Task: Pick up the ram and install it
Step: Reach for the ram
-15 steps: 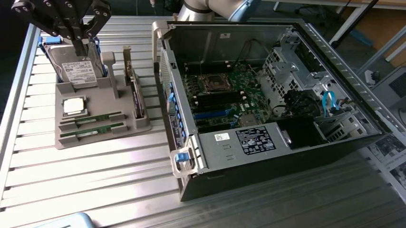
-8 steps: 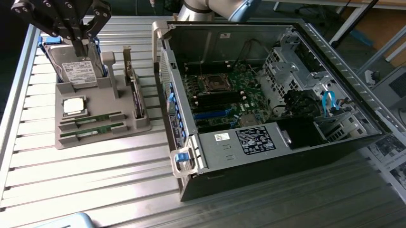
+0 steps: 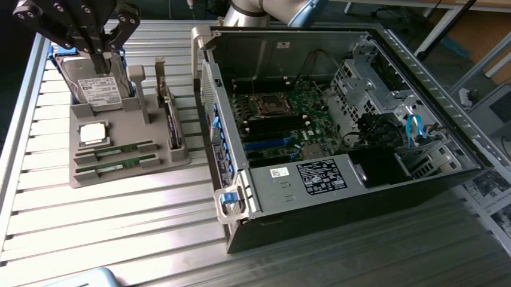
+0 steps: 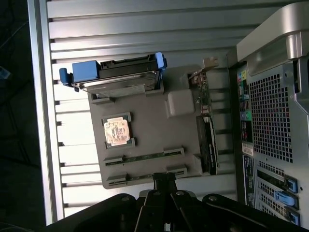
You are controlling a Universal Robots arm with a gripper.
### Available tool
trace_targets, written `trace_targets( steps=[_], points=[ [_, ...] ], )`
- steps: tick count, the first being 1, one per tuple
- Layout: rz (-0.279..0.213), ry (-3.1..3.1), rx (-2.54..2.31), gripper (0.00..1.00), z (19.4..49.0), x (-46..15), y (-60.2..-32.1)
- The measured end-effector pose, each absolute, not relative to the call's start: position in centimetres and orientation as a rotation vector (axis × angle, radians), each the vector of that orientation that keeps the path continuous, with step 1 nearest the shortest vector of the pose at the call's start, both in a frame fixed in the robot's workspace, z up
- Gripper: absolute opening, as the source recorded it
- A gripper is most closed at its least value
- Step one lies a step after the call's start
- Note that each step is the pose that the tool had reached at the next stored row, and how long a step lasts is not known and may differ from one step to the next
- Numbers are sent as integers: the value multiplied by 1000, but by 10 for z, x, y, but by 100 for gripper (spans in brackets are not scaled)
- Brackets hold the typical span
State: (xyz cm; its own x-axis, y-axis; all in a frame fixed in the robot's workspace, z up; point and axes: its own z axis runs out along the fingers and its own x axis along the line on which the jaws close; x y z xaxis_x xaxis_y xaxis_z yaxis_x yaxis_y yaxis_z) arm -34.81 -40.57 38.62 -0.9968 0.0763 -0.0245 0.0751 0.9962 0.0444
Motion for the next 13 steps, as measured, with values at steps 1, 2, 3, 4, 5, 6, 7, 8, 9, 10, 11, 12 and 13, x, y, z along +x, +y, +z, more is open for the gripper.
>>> trace_targets(
  steps=[1,2,3,4,5,6,7,8,9,10,11,12,13],
  points=[
    [68,3113,118,11,386,-348,-406],
    [68,3112,118,11,386,-348,-407],
    [68,3113,118,11,386,-348,-407],
    [68,3113,118,11,386,-348,-407],
    [68,3113,118,11,386,-348,-408],
    [68,3113,118,11,386,-348,-408],
    [68,3112,118,11,386,-348,-408],
    [68,3113,118,11,386,-348,-409],
    [68,3112,118,11,386,-348,-409],
    [68,3112,118,11,386,-348,-409],
    [68,3113,118,11,386,-348,-410],
    [68,3112,118,11,386,-348,-410],
    [68,3112,118,11,386,-348,-410]
  ],
)
